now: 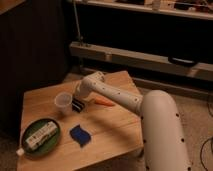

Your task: Push the eraser across the table

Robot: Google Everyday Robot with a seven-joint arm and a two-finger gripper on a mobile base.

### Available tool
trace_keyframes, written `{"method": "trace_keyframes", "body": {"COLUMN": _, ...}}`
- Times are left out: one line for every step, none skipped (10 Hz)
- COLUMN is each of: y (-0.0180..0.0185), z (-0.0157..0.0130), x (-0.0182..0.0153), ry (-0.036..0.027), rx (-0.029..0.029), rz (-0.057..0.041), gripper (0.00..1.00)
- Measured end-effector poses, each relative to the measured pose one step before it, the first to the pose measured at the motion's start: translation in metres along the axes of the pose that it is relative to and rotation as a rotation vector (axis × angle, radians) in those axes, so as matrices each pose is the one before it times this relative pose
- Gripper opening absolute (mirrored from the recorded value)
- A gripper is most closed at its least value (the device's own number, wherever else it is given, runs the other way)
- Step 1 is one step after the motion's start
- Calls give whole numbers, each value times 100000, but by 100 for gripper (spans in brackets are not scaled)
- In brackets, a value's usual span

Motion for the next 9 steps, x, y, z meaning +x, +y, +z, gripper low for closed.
{"method": "trace_keyframes", "body": {"y": 765, "z": -589, "x": -515, "ry": -687, "rx": -347, "rz": -1373, "gripper": 0}}
{"method": "trace_keyframes", "body": {"y": 692, "z": -934, "x": -644, "ry": -711, "rx": -431, "rz": -1463, "gripper": 0}}
{"method": "trace_keyframes", "body": {"y": -651, "z": -978, "x": -604, "ry": -94, "rx": 1250, "rz": -1918, "gripper": 0}}
{"method": "trace_keyframes", "body": {"y": -1059, "z": -1281, "x": -1034, "ry": -23, "rx": 1772, "rz": -2798, "gripper": 0}}
{"method": "trace_keyframes", "body": {"y": -666, "z": -994, "x": -565, "ry": 416, "rx": 1265, "rz": -1753, "gripper": 0}}
{"method": "trace_keyframes", "body": {"y": -400, "z": -719, "x": -415, "ry": 392, "rx": 900, "rz": -1866, "gripper": 0}}
{"method": "trace_keyframes", "body": {"y": -464, "z": -51, "x": -560, "ry": -192, "rx": 789, "rz": -1923, "gripper": 0}}
{"method": "trace_keyframes", "body": {"y": -340, "z": 266, "x": -437, "ry": 321, "rx": -19, "rz": -2151, "gripper": 0}}
{"method": "trace_keyframes", "body": {"y": -98, "z": 277, "x": -257, "ry": 884, "rx": -1243, "rz": 32, "gripper": 0}}
